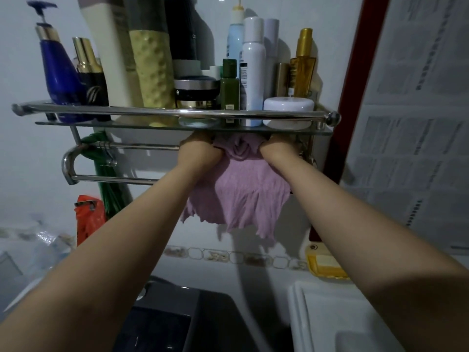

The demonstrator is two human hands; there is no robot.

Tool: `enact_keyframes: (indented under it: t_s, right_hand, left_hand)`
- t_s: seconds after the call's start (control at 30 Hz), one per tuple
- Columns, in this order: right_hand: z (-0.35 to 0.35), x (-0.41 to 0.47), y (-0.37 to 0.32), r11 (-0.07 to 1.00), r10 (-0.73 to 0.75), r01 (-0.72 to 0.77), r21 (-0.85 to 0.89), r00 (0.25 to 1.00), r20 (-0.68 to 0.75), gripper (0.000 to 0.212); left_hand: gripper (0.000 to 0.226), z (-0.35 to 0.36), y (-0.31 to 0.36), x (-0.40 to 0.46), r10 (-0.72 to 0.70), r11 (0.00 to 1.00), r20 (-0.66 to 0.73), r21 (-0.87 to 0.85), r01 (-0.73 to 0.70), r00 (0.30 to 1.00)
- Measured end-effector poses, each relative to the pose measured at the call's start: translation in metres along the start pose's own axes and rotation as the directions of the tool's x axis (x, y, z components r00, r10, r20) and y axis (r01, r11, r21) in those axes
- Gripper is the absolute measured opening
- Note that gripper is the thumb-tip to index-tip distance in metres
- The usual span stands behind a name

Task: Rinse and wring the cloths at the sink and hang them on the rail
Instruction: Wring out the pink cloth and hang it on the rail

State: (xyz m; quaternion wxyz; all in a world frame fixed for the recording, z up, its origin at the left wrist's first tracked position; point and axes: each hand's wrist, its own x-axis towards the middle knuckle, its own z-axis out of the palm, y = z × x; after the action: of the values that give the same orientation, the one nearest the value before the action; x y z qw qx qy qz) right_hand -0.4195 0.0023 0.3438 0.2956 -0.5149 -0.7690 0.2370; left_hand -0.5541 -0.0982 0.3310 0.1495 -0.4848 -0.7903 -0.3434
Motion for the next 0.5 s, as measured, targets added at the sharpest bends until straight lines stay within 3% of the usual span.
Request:
enact_keyframes:
  t_s: [0.1, 0.2, 0.27, 0.4, 0.43, 0.5]
  right_hand:
    - [-0.007, -0.026, 0.007, 0.975, -0.213, 0.2, 0.098, 0.966, 0.148, 0.044]
    - [-0.004, -0.043, 0.017, 0.833, -0.465, 0.508, -0.219, 0.857, 0.222, 0.07]
    - [0.004, -0.047, 0.022, 0.715, -0.544, 0.592, -0.372, 0.805, 0.236, 0.07]
    - [0.016, -0.04, 0.016, 0.626, -0.584, 0.599, -0.5, 0.785, 0.209, 0.052]
    - [0.016, -0.036, 0.011, 0.673, -0.545, 0.556, -0.488, 0.818, 0.182, 0.051]
    - [0.014, -0.024, 0.001, 0.867, -0.38, 0.379, -0.325, 0.923, 0.061, 0.051]
  left_hand:
    - [0.047, 0.005, -0.006, -0.006, 0.026, 0.997, 0.044, 0.067, -0.029, 0.999]
    - [0.064, 0.009, -0.008, -0.012, -0.004, 0.999, 0.058, 0.051, 0.001, 0.998]
    - [0.071, 0.013, -0.01, -0.017, 0.046, 0.997, 0.044, 0.06, -0.049, 0.998]
    - [0.07, 0.017, -0.015, -0.026, 0.074, 0.997, 0.025, 0.027, -0.075, 0.997]
    - [0.07, 0.017, -0.016, -0.028, 0.062, 0.998, 0.029, 0.021, -0.063, 0.998]
    - [0.071, 0.017, -0.018, -0.036, 0.084, 0.996, 0.017, 0.017, -0.084, 0.996]
